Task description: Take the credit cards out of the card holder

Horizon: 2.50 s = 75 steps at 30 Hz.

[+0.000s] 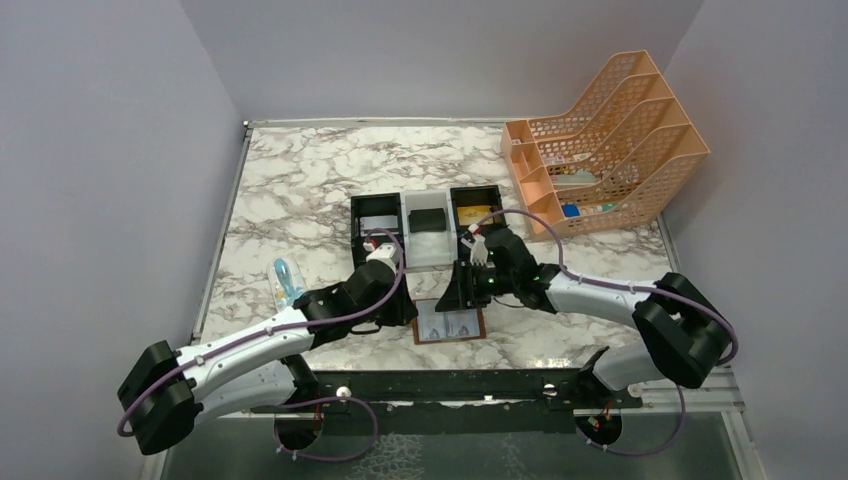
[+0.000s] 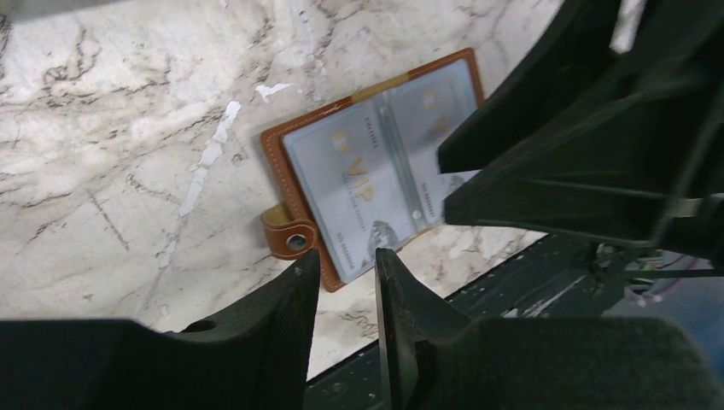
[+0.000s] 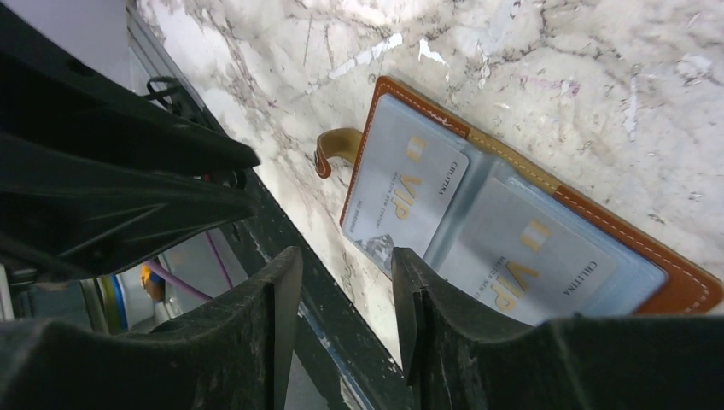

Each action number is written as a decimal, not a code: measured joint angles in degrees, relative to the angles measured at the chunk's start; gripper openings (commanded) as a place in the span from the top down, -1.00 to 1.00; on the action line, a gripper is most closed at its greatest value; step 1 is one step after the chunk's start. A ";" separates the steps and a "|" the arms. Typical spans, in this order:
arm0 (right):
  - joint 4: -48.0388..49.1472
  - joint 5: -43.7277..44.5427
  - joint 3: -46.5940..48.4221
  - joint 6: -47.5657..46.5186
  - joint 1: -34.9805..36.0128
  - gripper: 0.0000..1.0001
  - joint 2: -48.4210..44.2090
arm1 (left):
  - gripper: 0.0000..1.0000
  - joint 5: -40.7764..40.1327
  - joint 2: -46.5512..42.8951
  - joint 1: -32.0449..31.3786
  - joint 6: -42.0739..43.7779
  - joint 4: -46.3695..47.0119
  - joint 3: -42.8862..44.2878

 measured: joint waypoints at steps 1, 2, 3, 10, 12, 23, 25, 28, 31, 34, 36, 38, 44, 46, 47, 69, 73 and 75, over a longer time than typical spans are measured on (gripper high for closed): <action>0.44 -0.35 -0.02 0.02 0.17 0.16 0.72 | 0.35 0.07 -0.66 0.00 -0.37 0.39 -0.04; 0.81 -0.66 -0.07 0.04 0.42 0.18 1.36 | 0.35 0.15 -1.38 0.00 -0.81 1.05 -0.20; 1.18 -0.90 -0.07 0.02 0.70 0.21 2.01 | -0.33 0.26 -2.05 0.00 -1.18 1.55 -0.33; 1.90 -0.76 -0.07 -1.25 1.79 0.31 7.30 | 0.03 1.22 -4.09 0.00 -3.63 5.44 -2.25; 1.31 0.66 -0.20 -1.86 2.01 0.31 7.98 | 0.03 1.44 -3.80 0.00 -4.07 6.23 -2.95; 2.36 5.68 -1.51 -3.13 2.27 0.38 7.61 | 0.10 1.11 1.73 -3.17 -5.95 10.51 -4.50; 3.39 5.92 -2.03 -3.06 2.29 0.40 7.56 | 0.14 0.59 2.80 -4.26 -6.25 11.74 -4.48; 5.20 6.21 -3.19 -2.89 2.29 0.46 7.26 | 0.21 -0.76 4.50 -5.95 -7.08 12.85 -4.48; 6.38 6.21 -3.72 -2.67 2.27 0.50 7.28 | 0.22 -2.21 6.08 -6.95 -7.72 13.38 -4.50; 7.26 6.36 -3.78 -2.54 2.27 0.52 7.65 | 0.24 -3.78 7.98 -7.78 -8.50 13.60 -4.48; 8.02 6.58 -4.17 -2.12 2.27 0.55 7.67 | 0.27 -4.81 9.18 -8.24 -9.03 13.62 -4.48; 9.20 6.78 -4.83 -1.51 2.27 0.56 7.65 | 0.29 -5.75 10.64 -8.66 -9.53 13.57 -4.35; 10.93 7.04 -5.79 -0.50 2.27 0.65 7.58 | 0.40 -8.94 14.73 -9.92 -10.80 12.17 -2.97; 11.58 7.08 -6.23 -0.24 2.27 0.66 7.58 | 0.43 -9.84 15.56 -10.27 -11.10 11.89 -2.82; 11.91 7.04 -6.45 -0.13 2.27 0.72 7.58 | 0.45 -10.16 15.80 -10.40 -11.19 11.80 -2.71; 9.79 5.97 -7.26 -0.79 1.57 0.98 3.72 | 0.48 -13.66 16.39 -12.09 -13.92 10.40 -2.23; 9.18 5.68 -7.30 -1.11 1.57 0.98 3.39 | 0.48 -13.97 16.39 -12.26 -13.92 10.36 -2.21; 8.74 5.33 -7.30 -1.31 1.57 0.93 3.45 | 0.48 -14.01 16.39 -12.31 -13.92 10.25 -2.14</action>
